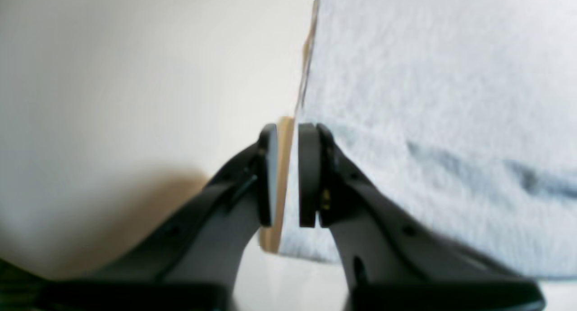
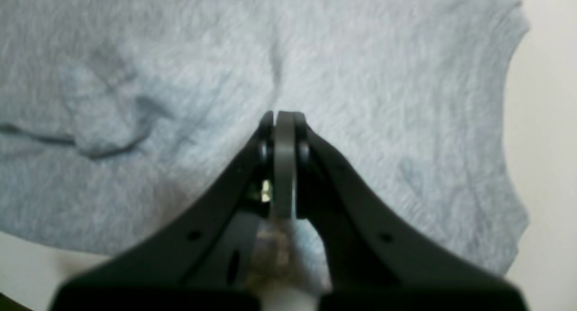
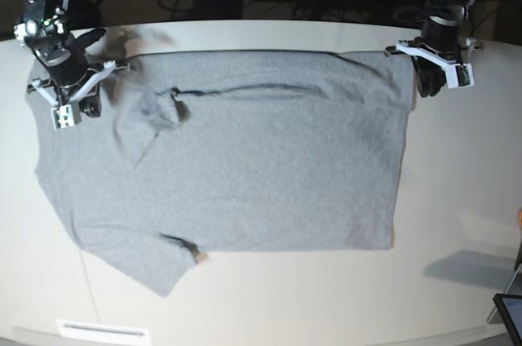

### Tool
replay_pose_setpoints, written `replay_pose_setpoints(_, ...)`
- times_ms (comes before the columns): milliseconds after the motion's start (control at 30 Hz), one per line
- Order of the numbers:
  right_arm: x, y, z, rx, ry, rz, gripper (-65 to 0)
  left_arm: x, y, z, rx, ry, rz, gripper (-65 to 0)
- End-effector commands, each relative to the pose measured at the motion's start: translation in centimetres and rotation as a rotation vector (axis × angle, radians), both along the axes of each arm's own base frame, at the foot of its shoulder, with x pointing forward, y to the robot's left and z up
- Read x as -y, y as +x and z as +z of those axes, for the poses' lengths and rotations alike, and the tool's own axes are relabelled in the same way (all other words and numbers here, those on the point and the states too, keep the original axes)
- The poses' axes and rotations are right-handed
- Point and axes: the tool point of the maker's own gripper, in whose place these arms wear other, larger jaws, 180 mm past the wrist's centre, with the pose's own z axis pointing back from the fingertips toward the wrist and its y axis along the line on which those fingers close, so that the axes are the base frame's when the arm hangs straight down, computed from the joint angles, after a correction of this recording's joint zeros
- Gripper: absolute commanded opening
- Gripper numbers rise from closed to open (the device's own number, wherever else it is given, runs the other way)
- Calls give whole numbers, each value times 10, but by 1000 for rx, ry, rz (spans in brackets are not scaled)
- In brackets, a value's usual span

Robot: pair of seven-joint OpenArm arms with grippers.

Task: Fold the T-shirt properly
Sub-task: 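Reposition both grippers above the shoulder corners of the shirt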

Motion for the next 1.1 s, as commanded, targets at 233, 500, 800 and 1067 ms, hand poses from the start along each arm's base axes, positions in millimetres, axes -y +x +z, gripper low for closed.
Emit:
replay_pose_setpoints(233, 46, -3, 5, 31, -15, -159, -650, 59, 14, -16, -53, 122, -212, -564)
replay_pose_setpoints(500, 59, -30, -10, -38, -32, -194, -650, 68, -20, -40, -181, 199, -279, -564)
replay_pose_setpoints(800, 63, -44, -32, -104, -22, -211, -650, 56, -15, -38, -189, 248, -304, -564)
replay_pose_setpoints(1067, 76, -46, -49, -150, -27, -222, -650, 37, -26, -65, -274, 266, -312, -564)
